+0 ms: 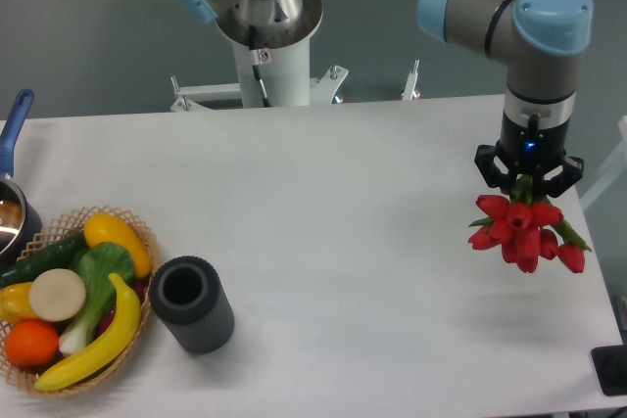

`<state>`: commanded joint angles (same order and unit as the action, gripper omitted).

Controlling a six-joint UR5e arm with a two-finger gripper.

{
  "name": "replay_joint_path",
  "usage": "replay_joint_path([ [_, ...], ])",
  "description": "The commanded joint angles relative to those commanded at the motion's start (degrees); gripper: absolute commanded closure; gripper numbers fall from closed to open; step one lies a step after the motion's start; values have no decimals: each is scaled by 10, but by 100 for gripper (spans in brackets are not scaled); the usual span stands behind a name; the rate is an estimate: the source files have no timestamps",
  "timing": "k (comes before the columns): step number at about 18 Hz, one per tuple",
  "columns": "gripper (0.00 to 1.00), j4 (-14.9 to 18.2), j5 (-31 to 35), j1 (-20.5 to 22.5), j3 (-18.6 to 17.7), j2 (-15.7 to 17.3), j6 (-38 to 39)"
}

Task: Insert the flowers into the vase
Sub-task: 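Lift the held red tulip bunch and start moving toward the grey vase, then swing the gripper with tulips over the grey vase, stems pointing down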

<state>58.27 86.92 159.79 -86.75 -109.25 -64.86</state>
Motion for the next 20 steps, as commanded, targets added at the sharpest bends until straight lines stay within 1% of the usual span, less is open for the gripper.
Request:
replay_joint_path([
  [4,97,1,-2,-10,-3,2,11],
  [7,97,0,-3,-26,-2,2,39],
  [9,98,-1,-7,-36,-4,4,42],
  [11,98,-7,-31,-47,-6,11,61],
  [12,97,-16,-49,-54,-6,18,82],
  [14,97,-48,-103,-73,-7,19,95],
  [15,97,-55,-126,-80,-7,19,111],
  [18,100,-63,-193,-106,-2,15,186],
  [20,100,-64,-242,-114,4,4,201],
])
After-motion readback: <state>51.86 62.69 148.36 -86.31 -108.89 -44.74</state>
